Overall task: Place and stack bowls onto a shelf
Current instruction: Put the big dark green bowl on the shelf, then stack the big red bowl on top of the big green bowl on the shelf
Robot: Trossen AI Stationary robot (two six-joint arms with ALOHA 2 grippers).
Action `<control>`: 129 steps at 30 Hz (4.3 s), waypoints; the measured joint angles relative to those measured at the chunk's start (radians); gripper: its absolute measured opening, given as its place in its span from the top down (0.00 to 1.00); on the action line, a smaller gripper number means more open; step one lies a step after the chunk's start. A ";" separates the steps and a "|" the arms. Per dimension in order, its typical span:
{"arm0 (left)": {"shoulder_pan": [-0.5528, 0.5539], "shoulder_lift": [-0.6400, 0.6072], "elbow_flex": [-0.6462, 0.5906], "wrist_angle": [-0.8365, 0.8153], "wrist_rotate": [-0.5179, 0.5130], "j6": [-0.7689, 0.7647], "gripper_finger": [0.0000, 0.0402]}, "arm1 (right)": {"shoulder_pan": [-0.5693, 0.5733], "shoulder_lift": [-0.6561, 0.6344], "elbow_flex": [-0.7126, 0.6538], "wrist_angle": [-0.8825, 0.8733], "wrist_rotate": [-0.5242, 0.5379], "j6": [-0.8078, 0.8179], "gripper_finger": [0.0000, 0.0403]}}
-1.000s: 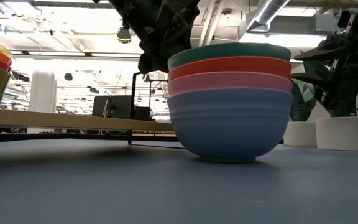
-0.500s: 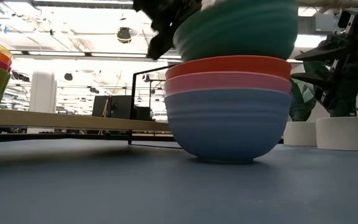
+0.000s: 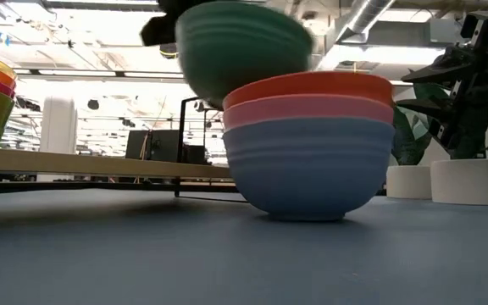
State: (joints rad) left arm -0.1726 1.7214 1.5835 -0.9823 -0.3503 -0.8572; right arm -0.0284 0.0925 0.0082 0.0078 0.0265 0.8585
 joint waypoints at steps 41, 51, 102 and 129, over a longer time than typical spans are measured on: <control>-0.013 -0.436 -0.690 0.240 -0.131 -0.395 1.00 | 0.000 0.000 0.000 0.000 -0.002 0.005 0.53; -0.013 -0.439 -0.690 0.226 -0.136 -0.349 0.97 | 0.000 0.000 0.000 0.000 -0.002 0.000 0.53; -0.017 0.145 0.036 0.459 0.033 0.441 0.52 | 0.000 0.000 0.000 0.000 -0.002 0.008 0.53; -0.012 0.213 -0.031 0.359 0.067 0.373 0.52 | 0.000 0.000 0.000 0.000 -0.003 -0.003 0.53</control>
State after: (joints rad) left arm -0.1848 1.9347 1.5523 -0.6231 -0.2833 -0.4846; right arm -0.0284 0.0921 0.0082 0.0074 0.0238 0.8551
